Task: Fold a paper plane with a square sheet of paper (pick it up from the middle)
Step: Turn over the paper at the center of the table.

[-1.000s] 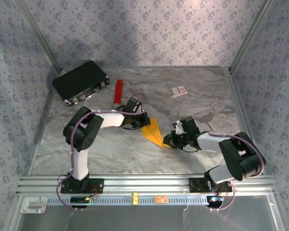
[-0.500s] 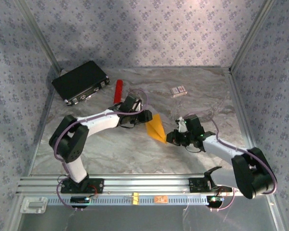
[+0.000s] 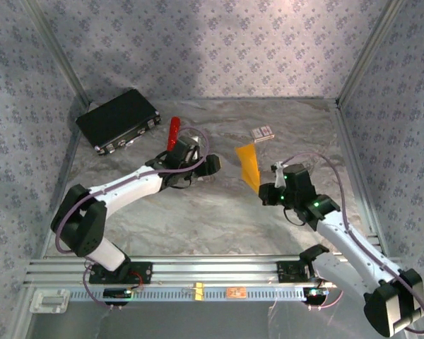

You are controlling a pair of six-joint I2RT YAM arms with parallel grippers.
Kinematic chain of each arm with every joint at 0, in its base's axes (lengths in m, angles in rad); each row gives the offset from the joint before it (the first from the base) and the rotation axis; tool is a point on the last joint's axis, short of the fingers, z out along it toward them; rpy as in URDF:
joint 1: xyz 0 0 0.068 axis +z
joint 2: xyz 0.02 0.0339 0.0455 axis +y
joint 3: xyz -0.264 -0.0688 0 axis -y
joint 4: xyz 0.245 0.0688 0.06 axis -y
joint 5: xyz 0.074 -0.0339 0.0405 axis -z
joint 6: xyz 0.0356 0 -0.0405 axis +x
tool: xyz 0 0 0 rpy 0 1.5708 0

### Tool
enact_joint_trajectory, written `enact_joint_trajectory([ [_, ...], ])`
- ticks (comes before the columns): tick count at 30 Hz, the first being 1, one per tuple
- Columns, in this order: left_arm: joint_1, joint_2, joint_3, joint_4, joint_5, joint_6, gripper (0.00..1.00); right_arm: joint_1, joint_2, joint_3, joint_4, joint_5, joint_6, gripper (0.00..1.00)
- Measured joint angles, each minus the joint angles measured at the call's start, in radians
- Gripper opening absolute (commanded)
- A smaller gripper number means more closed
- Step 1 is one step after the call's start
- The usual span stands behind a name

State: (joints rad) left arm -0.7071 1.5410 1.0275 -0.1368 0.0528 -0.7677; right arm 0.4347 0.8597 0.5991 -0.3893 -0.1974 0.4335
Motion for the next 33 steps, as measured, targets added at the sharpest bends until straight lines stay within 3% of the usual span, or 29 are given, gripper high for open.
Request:
enact_joint_trajectory([
  [9, 0.0, -0.048, -0.023, -0.028, -0.069, 0.0, 0.91, 0.052, -0.001, 0.1, -0.166, 0.212, -0.029, 0.08],
  [21, 0.0, -0.105, -0.037, -0.061, -0.128, 0.0, 0.91, 0.256, 0.299, 0.317, -0.374, 0.526, -0.087, 0.06],
  [27, 0.01, -0.119, -0.049, -0.081, -0.136, 0.0, 0.91, 0.291, 0.349, 0.332, -0.414, 0.68, -0.071, 0.07],
  [33, 0.027, -0.12, -0.05, -0.113, -0.149, 0.0, 0.91, 0.3, 0.415, 0.336, -0.416, 0.734, -0.056, 0.08],
])
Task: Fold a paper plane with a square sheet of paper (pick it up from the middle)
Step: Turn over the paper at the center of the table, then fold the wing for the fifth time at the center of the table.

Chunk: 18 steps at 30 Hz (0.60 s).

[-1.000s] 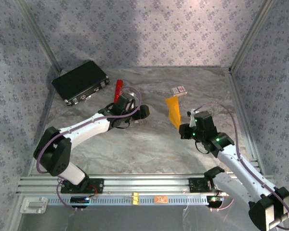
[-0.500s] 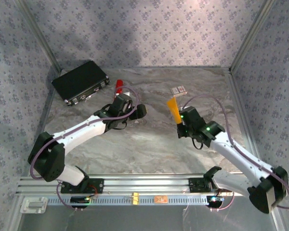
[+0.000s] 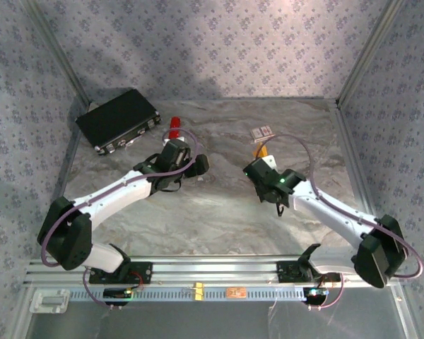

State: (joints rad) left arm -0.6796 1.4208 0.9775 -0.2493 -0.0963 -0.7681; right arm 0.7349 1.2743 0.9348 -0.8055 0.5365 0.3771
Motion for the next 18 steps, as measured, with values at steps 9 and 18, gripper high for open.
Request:
enact_joint_trajectory([
  [9, 0.045, -0.02, -0.019, -0.033, -0.005, -0.003, 0.91, 0.069, 0.184, 0.017, 0.021, -0.06, -0.005, 0.11],
  [18, 0.05, -0.02, -0.019, -0.04, -0.002, -0.003, 0.91, 0.117, 0.293, 0.049, 0.1, -0.238, -0.026, 0.2],
])
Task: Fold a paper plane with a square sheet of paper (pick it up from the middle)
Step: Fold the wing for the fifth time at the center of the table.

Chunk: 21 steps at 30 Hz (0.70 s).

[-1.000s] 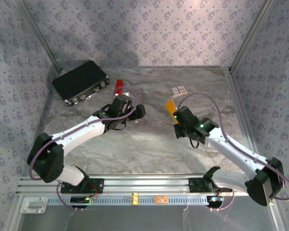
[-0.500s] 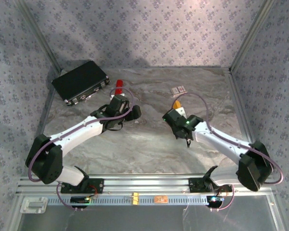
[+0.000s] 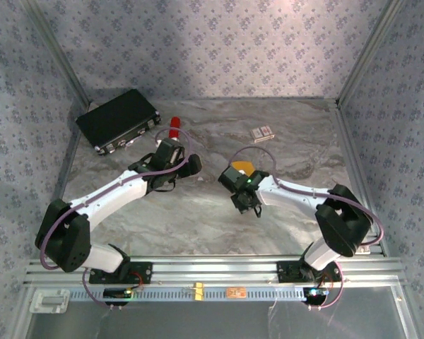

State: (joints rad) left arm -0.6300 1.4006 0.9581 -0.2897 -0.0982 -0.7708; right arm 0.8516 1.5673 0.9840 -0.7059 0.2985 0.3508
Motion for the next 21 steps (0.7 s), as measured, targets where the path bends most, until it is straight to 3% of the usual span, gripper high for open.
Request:
enact_joint_trajectory([
  [3, 0.0, 0.0, 0.0, 0.0, 0.001, 0.0, 0.91, 0.0, 0.0, 0.005, 0.024, -0.05, -0.006, 0.34],
  [6, 0.0, 0.0, 0.0, 0.0, 0.006, 0.0, 0.9, -0.016, -0.011, 0.005, 0.055, -0.122, -0.015, 0.39],
  [10, 0.0, 0.0, 0.0, 0.002, 0.037, 0.003, 0.87, -0.115, -0.073, -0.021, 0.134, -0.258, -0.016, 0.33],
  [16, 0.0, 0.031, 0.0, 0.041, 0.117, 0.0, 0.72, -0.355, -0.122, -0.148, 0.303, -0.503, 0.046, 0.19],
  [21, -0.005, 0.075, 0.0, 0.084, 0.18, -0.006, 0.65, -0.396, -0.064, -0.185, 0.378, -0.627, 0.092, 0.14],
])
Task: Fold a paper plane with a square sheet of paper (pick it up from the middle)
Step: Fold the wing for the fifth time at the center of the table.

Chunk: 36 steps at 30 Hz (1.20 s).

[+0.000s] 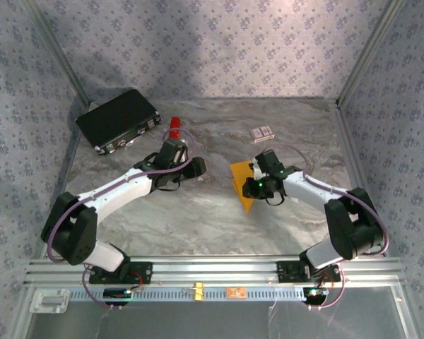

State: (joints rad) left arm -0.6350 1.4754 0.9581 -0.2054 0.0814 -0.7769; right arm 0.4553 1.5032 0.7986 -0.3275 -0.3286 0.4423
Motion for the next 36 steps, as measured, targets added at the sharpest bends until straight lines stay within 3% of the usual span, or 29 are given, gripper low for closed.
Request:
enact_joint_trajectory([
  [14, -0.035, 0.101, 0.057, 0.026, 0.125, 0.008, 0.47, 0.031, 0.141, -0.017, 0.153, -0.07, 0.153, 0.13],
  [25, -0.035, 0.138, 0.075, 0.032, 0.155, -0.013, 0.32, 0.149, 0.148, -0.095, 0.414, -0.024, 0.516, 0.1],
  [31, -0.035, 0.15, 0.08, 0.033, 0.17, -0.027, 0.26, 0.154, 0.065, -0.121, 0.449, 0.009, 0.604, 0.1],
  [36, -0.035, 0.165, 0.095, 0.042, 0.203, -0.04, 0.2, 0.073, -0.063, -0.126, 0.382, 0.046, 0.56, 0.09],
])
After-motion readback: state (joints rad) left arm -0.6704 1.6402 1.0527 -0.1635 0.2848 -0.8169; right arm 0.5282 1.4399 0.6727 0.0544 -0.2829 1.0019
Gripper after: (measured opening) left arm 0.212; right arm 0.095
